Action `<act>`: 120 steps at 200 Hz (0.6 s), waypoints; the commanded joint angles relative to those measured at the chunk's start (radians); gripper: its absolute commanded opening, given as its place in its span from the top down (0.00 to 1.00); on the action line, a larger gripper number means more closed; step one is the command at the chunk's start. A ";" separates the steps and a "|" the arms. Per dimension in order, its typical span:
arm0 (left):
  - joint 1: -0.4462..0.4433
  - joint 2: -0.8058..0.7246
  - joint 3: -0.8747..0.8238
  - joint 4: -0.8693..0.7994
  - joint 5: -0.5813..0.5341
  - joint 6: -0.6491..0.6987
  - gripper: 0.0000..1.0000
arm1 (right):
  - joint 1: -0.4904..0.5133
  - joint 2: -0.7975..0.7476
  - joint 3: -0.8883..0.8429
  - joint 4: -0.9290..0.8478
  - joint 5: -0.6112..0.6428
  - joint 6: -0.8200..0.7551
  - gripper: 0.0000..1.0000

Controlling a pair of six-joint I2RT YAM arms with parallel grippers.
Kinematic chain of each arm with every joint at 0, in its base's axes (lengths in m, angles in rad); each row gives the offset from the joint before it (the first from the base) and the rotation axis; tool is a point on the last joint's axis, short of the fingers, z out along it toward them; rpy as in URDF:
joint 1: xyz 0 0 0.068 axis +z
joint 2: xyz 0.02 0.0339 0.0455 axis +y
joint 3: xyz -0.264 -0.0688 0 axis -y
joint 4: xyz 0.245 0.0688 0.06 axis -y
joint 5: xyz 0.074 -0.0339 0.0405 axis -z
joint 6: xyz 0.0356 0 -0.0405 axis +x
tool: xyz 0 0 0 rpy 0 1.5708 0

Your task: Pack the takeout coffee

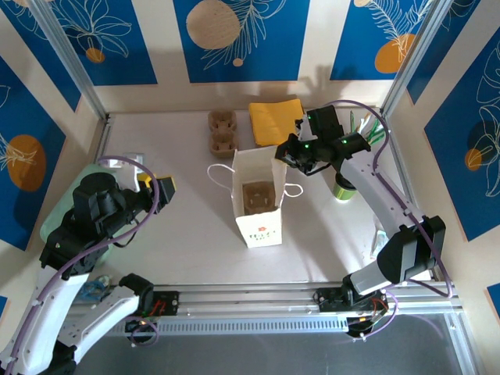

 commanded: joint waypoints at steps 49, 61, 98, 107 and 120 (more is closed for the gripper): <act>-0.005 -0.012 -0.011 0.030 -0.008 0.022 0.45 | -0.027 -0.006 -0.016 -0.022 0.010 -0.011 0.74; -0.004 -0.010 -0.016 0.037 -0.009 0.024 0.44 | -0.032 -0.015 -0.003 -0.052 0.039 -0.027 0.68; -0.004 0.007 -0.043 0.083 -0.016 0.043 0.44 | -0.051 -0.071 0.039 -0.171 0.185 -0.092 0.55; -0.005 0.013 -0.050 0.098 -0.023 0.052 0.45 | -0.056 -0.090 0.046 -0.196 0.216 -0.112 0.54; -0.004 0.027 -0.060 0.119 -0.040 0.059 0.44 | -0.062 -0.119 0.055 -0.237 0.276 -0.137 0.50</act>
